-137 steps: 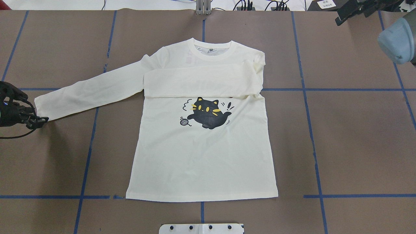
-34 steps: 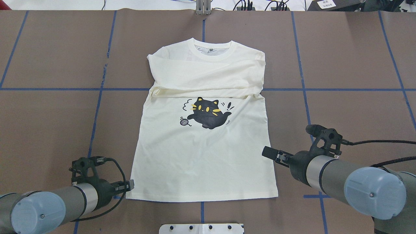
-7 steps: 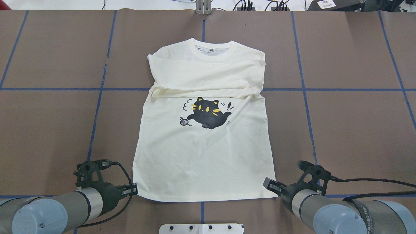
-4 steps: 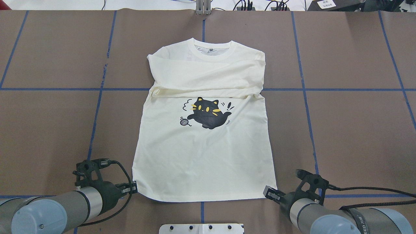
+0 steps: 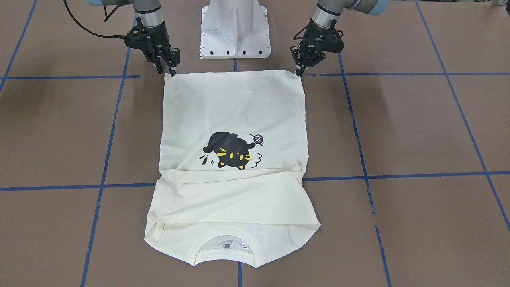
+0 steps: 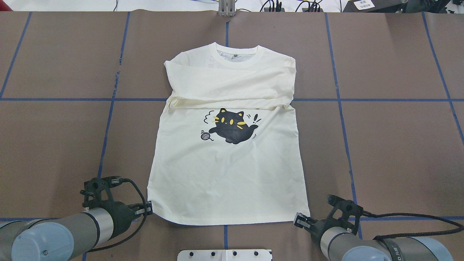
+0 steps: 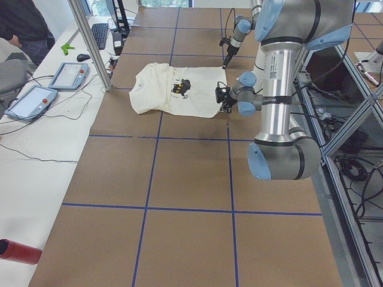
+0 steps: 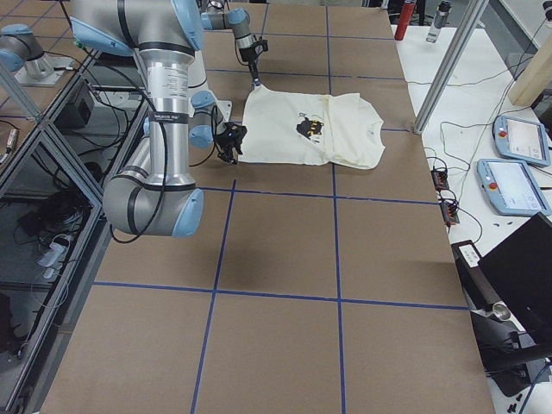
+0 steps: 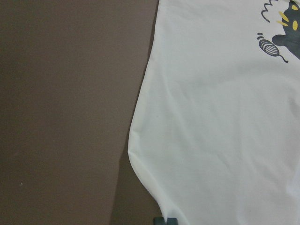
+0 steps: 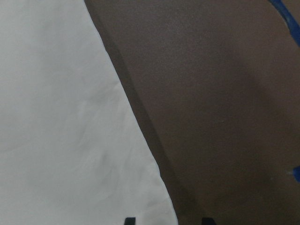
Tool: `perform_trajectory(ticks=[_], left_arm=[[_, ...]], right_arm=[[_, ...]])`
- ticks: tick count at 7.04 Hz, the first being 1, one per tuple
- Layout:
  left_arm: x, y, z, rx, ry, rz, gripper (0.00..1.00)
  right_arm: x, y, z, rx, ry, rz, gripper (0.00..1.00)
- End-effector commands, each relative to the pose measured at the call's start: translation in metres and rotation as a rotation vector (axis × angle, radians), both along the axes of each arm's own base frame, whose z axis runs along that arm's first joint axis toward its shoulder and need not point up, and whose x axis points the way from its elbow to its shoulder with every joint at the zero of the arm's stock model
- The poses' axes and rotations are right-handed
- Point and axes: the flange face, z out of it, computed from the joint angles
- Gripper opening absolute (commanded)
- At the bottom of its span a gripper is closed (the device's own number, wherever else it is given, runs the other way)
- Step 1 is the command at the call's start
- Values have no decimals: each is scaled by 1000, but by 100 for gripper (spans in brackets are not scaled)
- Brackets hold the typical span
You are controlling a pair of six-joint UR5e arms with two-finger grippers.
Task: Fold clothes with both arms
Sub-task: 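Lower both grippers onto the hem corners and grasp them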
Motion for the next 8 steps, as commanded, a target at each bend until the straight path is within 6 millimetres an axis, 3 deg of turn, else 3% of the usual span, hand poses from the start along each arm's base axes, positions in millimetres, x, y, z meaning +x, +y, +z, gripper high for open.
perform_trajectory(ticks=[1, 2, 3, 4, 5, 6, 7, 8], left_arm=[[0, 0, 2, 0, -4, 0, 0], [-1, 0, 2, 0, -5, 0, 0], [-1, 0, 2, 0, -5, 0, 0], [-1, 0, 3, -2, -6, -1, 0], [0, 0, 3, -1, -7, 1, 0], [-1, 0, 2, -2, -5, 3, 0], [-13, 1, -9, 1, 5, 9, 0], [-38, 6, -42, -14, -16, 37, 0]], right_arm=[[-1, 1, -1, 0, -3, -1, 15], [-1, 1, 1, 0, 2, -1, 7], [1, 1, 4, 0, 8, -3, 7], [0, 1, 2, 1, 4, -4, 0], [1, 0, -1, 2, 0, -4, 0], [8, -15, -6, 13, -5, 25, 0], [24, -21, -26, 18, -3, 31, 0], [51, -21, -59, 17, 0, 26, 0]])
